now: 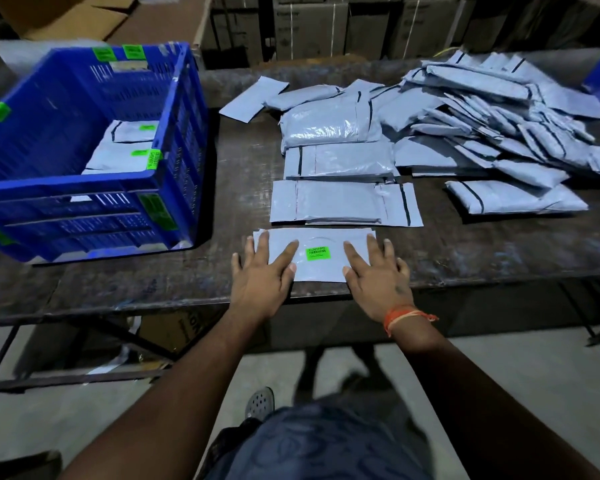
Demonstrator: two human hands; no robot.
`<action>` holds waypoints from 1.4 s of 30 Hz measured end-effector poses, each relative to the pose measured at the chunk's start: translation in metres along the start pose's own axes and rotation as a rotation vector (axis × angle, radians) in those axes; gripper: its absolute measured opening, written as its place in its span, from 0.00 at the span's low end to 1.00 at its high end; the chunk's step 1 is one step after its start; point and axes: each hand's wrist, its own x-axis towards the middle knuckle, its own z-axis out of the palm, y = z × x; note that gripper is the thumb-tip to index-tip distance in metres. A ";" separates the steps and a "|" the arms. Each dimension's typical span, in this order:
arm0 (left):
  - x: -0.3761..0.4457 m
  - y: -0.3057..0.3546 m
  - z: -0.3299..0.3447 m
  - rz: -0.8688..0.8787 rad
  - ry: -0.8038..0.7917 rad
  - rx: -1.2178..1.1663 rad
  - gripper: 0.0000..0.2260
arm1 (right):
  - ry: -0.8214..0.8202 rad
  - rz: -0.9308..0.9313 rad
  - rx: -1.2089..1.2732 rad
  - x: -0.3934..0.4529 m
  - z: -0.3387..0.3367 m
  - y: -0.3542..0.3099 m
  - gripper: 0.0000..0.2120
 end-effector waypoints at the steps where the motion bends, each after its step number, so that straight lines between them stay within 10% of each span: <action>1: -0.002 -0.003 0.000 -0.018 0.020 0.000 0.22 | -0.006 0.032 0.000 -0.002 -0.001 0.005 0.26; 22: 0.017 -0.003 -0.030 -0.332 0.121 -0.346 0.21 | 0.033 0.188 0.446 0.025 -0.017 0.007 0.21; 30: 0.022 -0.010 -0.034 -0.301 0.033 -1.003 0.10 | 0.126 0.209 1.054 0.021 -0.030 0.023 0.13; 42: 0.055 -0.046 -0.168 -0.178 0.218 -1.066 0.07 | 0.204 -0.031 1.253 0.062 -0.127 -0.019 0.07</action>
